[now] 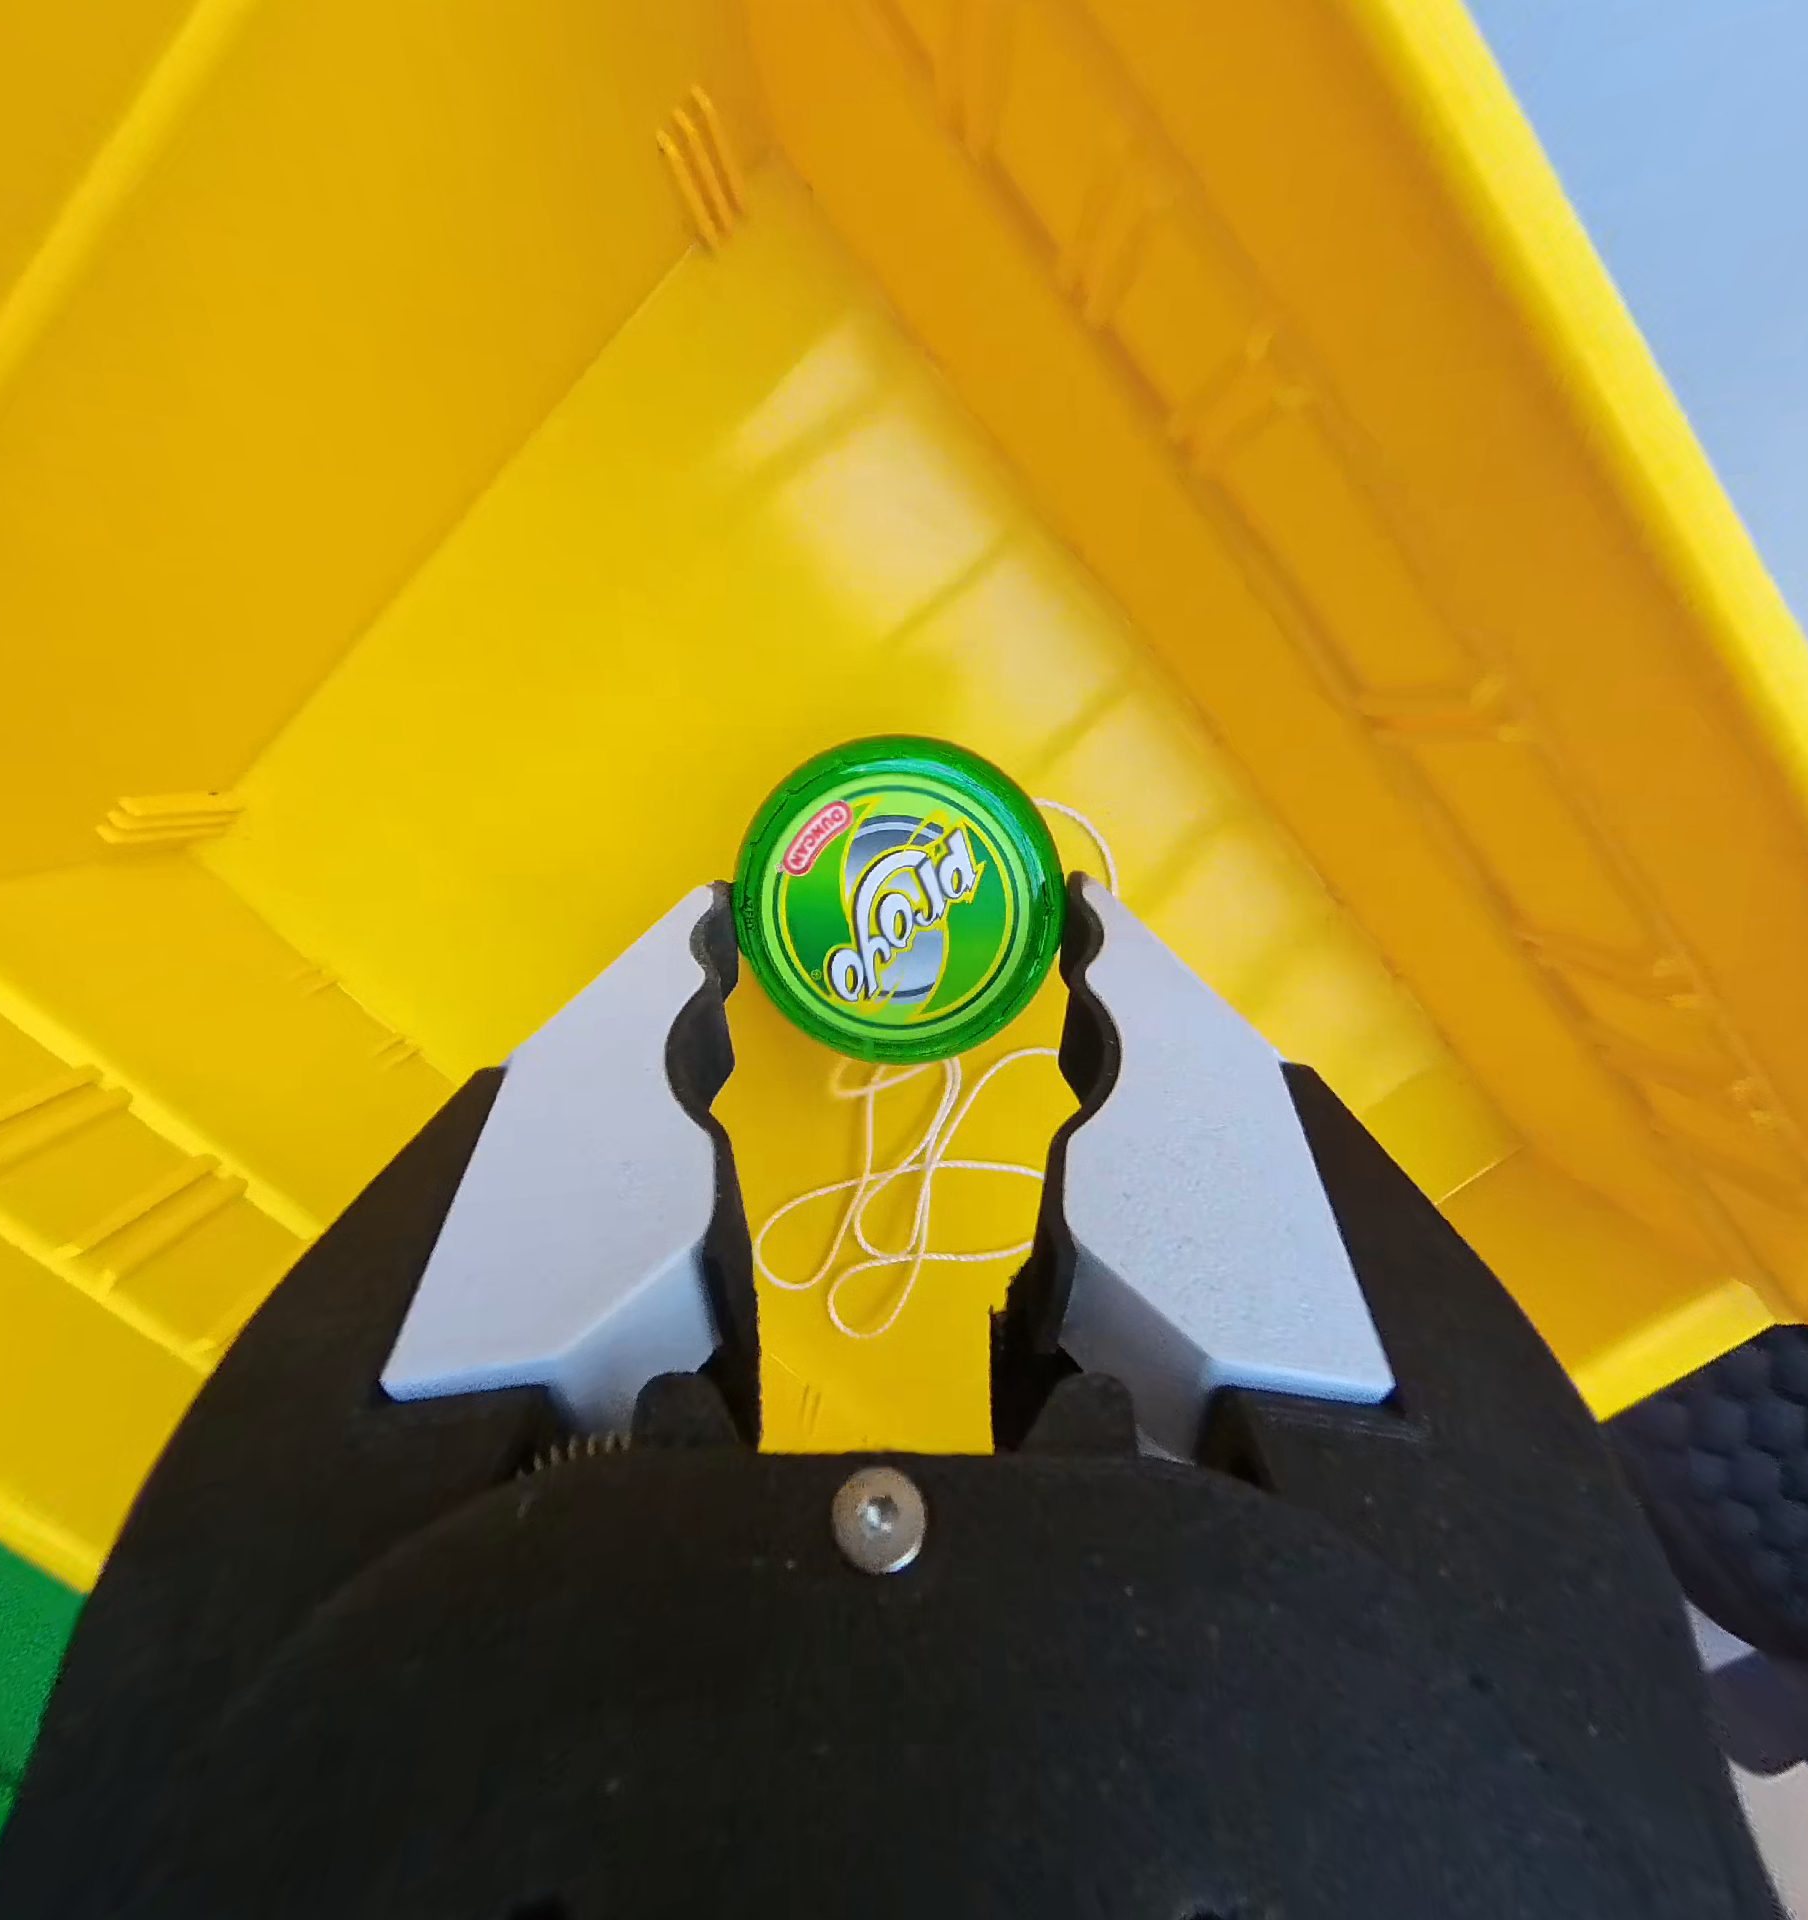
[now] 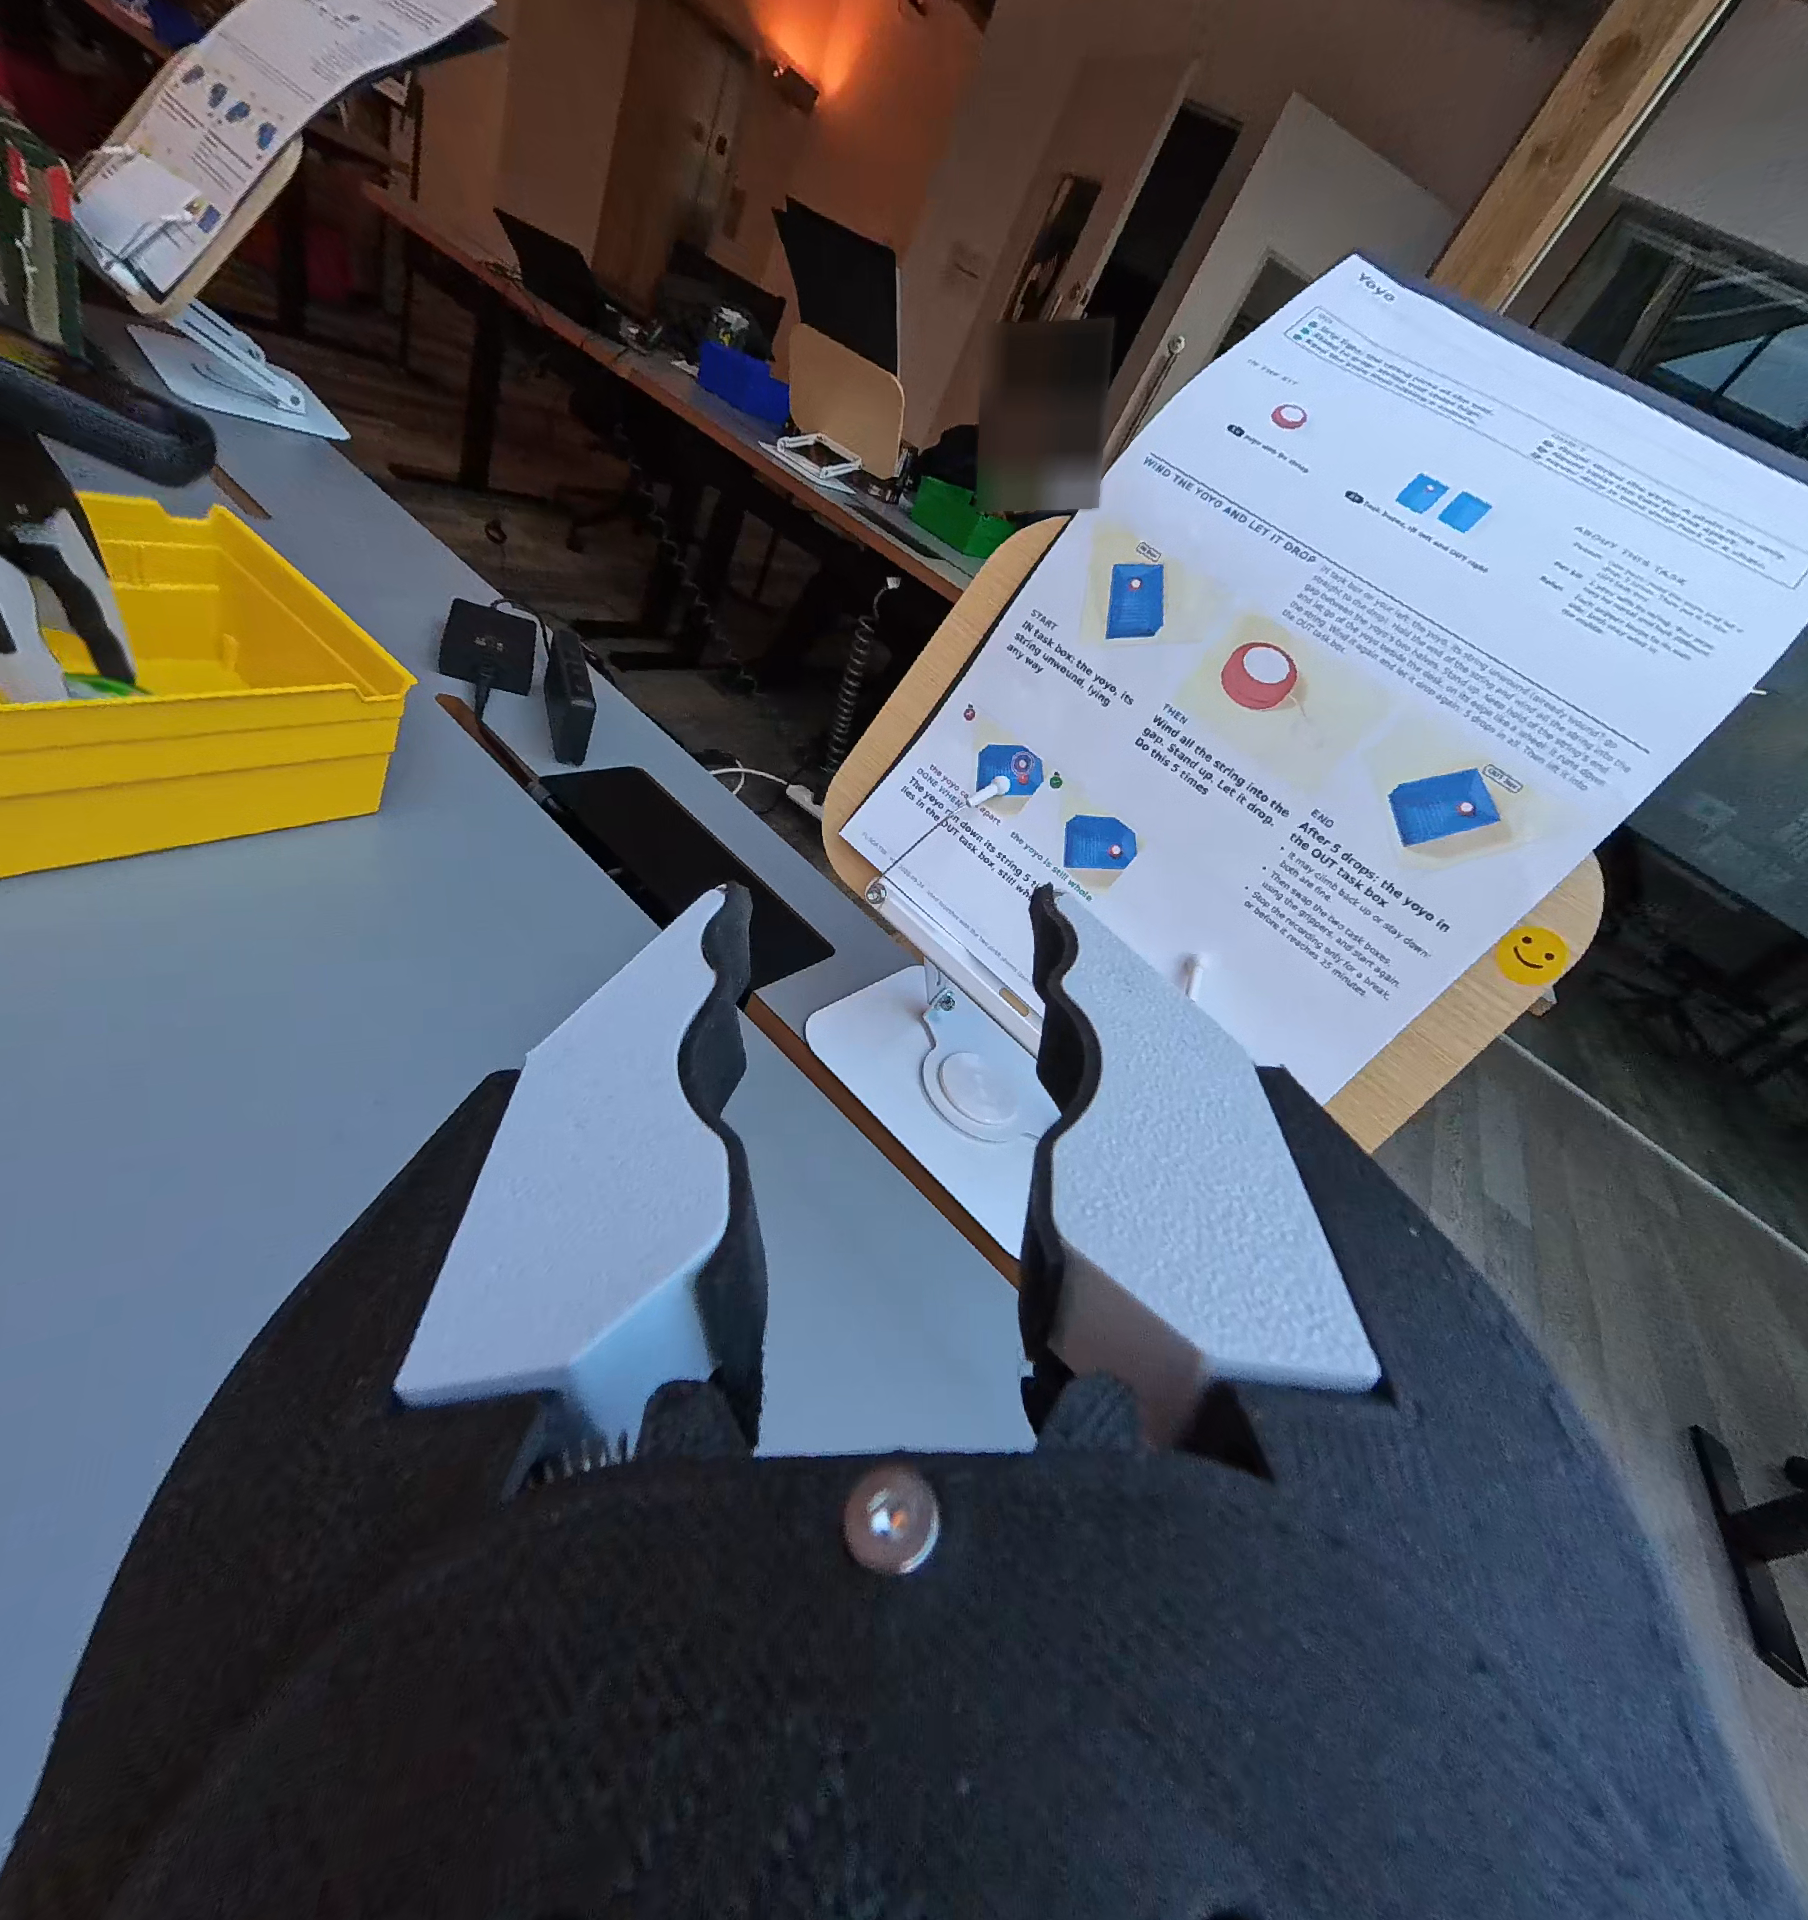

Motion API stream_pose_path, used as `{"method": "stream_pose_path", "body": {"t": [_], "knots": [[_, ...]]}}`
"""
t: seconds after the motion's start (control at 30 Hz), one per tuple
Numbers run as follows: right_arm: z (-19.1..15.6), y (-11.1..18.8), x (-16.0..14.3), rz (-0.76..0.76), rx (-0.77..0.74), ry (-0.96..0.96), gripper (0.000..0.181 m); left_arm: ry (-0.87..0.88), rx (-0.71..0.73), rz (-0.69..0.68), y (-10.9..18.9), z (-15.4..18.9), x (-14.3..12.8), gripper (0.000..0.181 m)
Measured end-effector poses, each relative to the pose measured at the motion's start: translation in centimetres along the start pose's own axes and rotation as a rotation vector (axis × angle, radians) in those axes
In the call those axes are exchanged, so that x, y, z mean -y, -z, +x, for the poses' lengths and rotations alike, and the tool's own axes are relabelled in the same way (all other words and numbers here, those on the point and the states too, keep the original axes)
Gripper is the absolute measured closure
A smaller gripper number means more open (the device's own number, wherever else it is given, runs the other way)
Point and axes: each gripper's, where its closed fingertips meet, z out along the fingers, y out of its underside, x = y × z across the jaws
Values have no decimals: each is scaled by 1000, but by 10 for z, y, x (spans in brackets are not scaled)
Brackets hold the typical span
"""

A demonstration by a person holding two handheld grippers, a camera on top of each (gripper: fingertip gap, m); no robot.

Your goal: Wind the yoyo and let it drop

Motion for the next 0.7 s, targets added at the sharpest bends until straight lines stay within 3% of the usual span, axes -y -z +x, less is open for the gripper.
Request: {"method": "stream_pose_path", "body": {"t": [0.03, 0.2, 0.5, 0.6, 0.7], "knots": [[0, 0, 0, 1, 0, 0, 127, 2, 5, 13, 7, -1, 3, 119], [-1, -2, -1, -1, 4, 0, 127, -15, 56, 123, 70, -2, 39, 119], [-20, -19, -9, -33, 70, -2, 127, -148, 212, 350, 257, 31, 143, 120], [-47, -30, -3, 0, 167, -55, 121, -197, 262, 418, 323, 56, 174, 119], [-105, -45, 29, 144, 367, -191, 108, -247, 317, 468, 381, 83, 197, 119]]}}
